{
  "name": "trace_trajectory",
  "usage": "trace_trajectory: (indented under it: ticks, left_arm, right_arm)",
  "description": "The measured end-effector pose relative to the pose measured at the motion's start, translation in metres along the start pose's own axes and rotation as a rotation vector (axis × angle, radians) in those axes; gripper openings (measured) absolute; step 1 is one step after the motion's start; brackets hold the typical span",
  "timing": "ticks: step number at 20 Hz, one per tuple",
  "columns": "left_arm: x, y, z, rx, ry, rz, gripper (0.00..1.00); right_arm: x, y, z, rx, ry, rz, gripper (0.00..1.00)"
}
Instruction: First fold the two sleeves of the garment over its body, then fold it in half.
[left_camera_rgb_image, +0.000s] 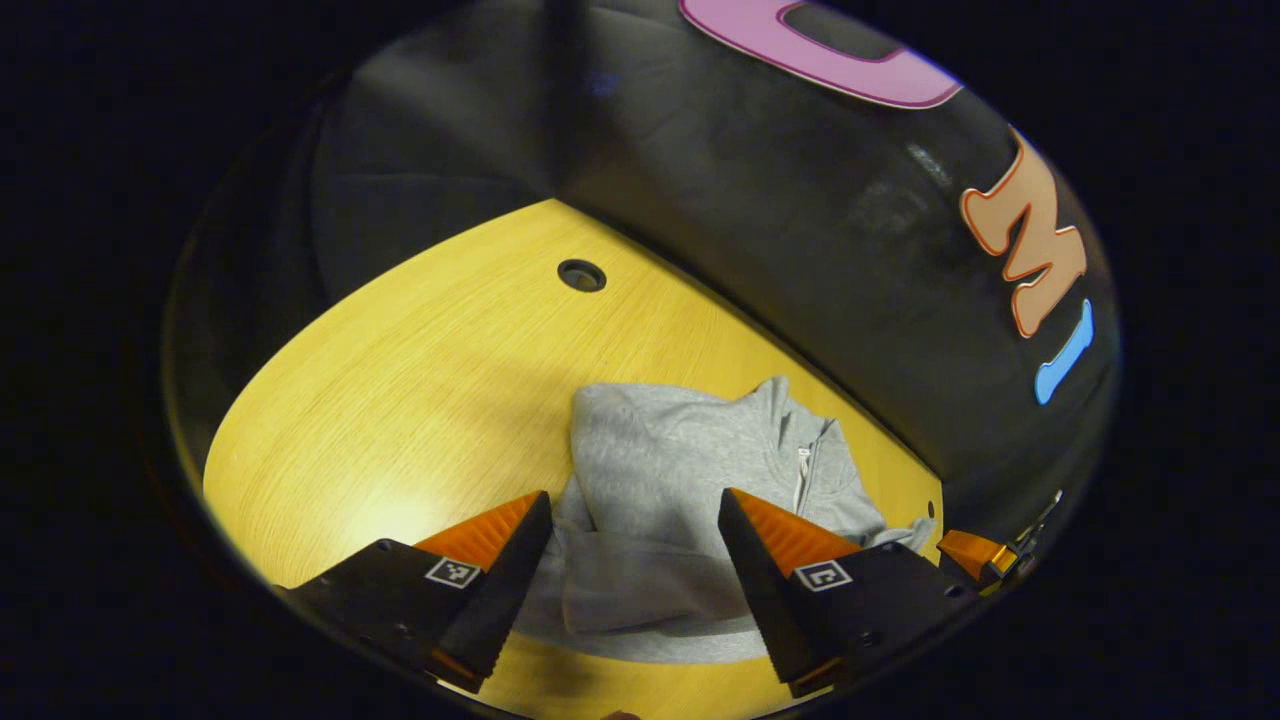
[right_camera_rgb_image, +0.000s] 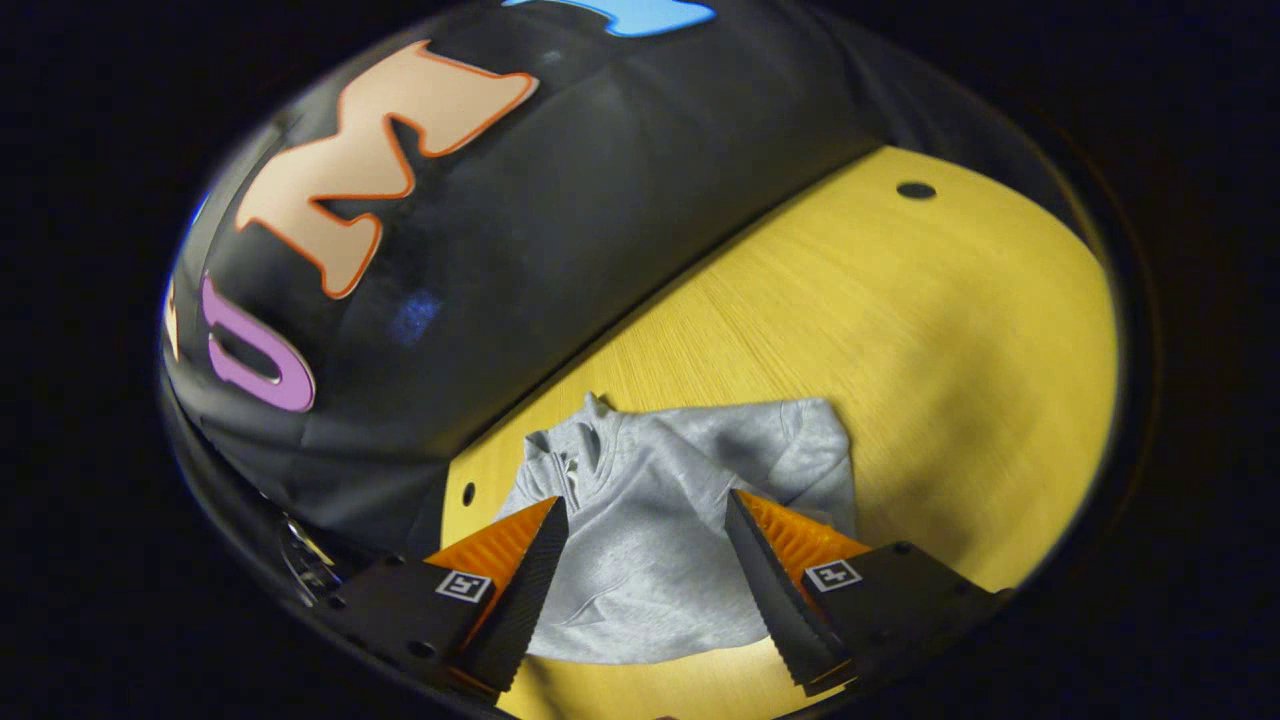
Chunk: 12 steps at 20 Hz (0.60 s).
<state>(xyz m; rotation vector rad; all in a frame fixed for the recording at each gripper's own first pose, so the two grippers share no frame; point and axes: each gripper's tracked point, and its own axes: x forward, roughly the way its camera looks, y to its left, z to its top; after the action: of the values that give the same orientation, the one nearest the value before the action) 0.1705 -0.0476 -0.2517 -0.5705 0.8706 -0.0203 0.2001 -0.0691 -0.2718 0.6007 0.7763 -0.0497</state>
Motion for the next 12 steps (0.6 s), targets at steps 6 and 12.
trace_trajectory:
  ticks: [6, 12]
  left_arm:
    - [-0.041, -0.022, 0.031, 0.299, -0.18, 0.048, 0.96]
    - [-0.094, -0.055, 0.027, 0.437, -0.325, 0.01, 0.96]
  right_arm:
    - [-0.042, 0.011, 0.024, -0.217, -0.163, -0.013, 0.98]
    - [-0.101, 0.04, 0.029, -0.402, -0.308, 0.013, 0.98]
